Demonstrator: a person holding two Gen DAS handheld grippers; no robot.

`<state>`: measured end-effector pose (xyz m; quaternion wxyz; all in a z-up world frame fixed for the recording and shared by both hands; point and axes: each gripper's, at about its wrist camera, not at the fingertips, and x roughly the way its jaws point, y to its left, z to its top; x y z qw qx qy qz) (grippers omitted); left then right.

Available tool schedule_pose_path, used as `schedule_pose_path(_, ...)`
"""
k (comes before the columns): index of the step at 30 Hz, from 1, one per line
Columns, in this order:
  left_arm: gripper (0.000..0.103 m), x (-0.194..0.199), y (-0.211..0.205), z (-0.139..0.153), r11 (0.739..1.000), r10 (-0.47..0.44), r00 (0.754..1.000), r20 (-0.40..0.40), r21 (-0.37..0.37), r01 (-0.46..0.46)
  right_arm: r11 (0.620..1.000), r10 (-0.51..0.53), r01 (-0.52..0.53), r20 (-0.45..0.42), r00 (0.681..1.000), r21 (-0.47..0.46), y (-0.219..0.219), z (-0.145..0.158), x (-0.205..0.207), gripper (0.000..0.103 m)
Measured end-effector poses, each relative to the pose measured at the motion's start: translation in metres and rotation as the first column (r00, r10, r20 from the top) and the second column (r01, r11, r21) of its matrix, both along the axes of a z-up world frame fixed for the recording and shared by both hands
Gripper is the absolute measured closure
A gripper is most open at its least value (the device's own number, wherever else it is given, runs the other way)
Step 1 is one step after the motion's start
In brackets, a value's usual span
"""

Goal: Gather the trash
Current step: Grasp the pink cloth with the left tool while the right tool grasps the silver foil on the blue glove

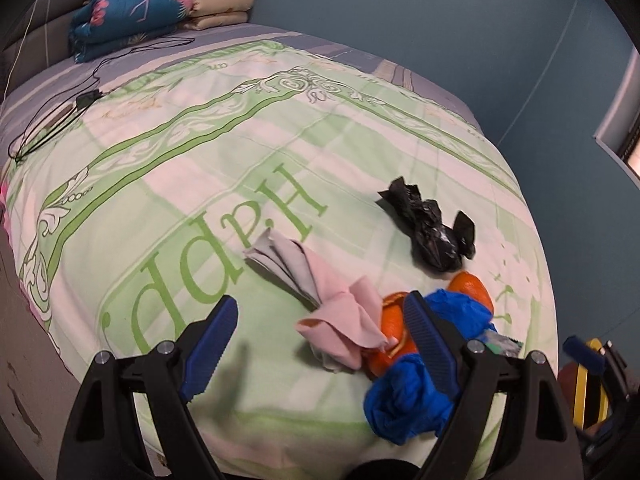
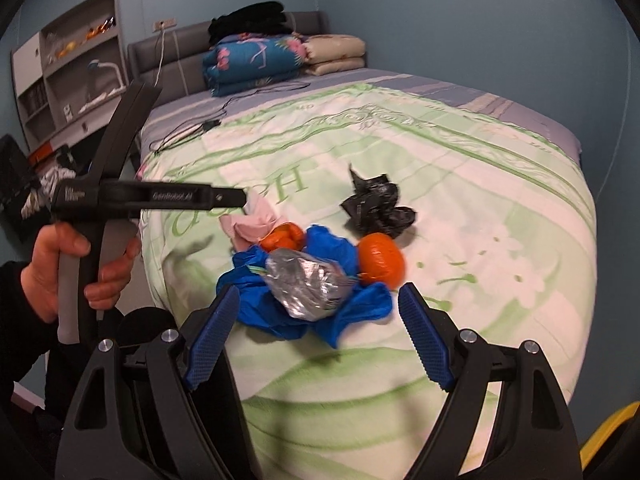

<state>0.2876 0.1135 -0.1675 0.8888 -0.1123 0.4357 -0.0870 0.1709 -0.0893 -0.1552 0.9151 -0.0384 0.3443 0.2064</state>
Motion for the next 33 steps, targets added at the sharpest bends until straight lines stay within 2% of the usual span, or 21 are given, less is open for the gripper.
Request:
schedule_pose_path(4,0.022,0.006,0.005,-0.006,1.0,0.026,1.0,-0.005,-0.004,-0.026,1.0,0.015,-0.015,-0.005,1.0,-0.012,0.011,-0.006,0.007,0.026)
schedule_pose_path(7,0.022,0.01,0.008,-0.012,0.999,0.034,0.999,-0.022,-0.042,-0.035,1.0,0.012,-0.012,-0.012,1.0,-0.014,0.014,-0.01,0.015,0.026)
schedule_pose_path(10,0.022,0.013,0.004,-0.017,0.998,0.031,0.999,-0.031,-0.049,-0.032,1.0,-0.005,0.005,-0.026,1.0,-0.023,0.017,-0.015,0.025,0.027)
schedule_pose_path(17,0.022,0.021,-0.005,-0.021,0.999,0.016,0.999,-0.03,-0.036,-0.017,1.0,-0.01,0.01,-0.073,0.997,-0.009,0.019,-0.026,0.039,0.038)
schedule_pose_path(22,0.032,0.029,-0.008,-0.027,0.999,0.006,0.999,-0.049,-0.047,-0.009,1.0,0.019,-0.019,-0.081,0.997,-0.003,0.024,-0.026,0.039,0.046)
schedule_pose_path(27,0.051,0.034,-0.016,-0.035,0.999,-0.021,0.997,-0.075,-0.045,0.018,0.999,0.042,-0.04,-0.102,0.994,0.02,0.026,-0.026,0.041,0.055)
schedule_pose_path(30,0.06,0.036,-0.017,-0.039,0.998,-0.03,0.996,-0.09,-0.053,0.025,0.998,0.042,-0.038,-0.116,0.992,0.041,0.024,-0.025,0.043,0.055)
schedule_pose_path(33,0.061,0.039,-0.016,-0.042,0.998,-0.029,0.994,-0.101,-0.064,0.023,0.997,0.047,-0.039,-0.135,0.99,0.064,0.02,-0.026,0.046,0.053)
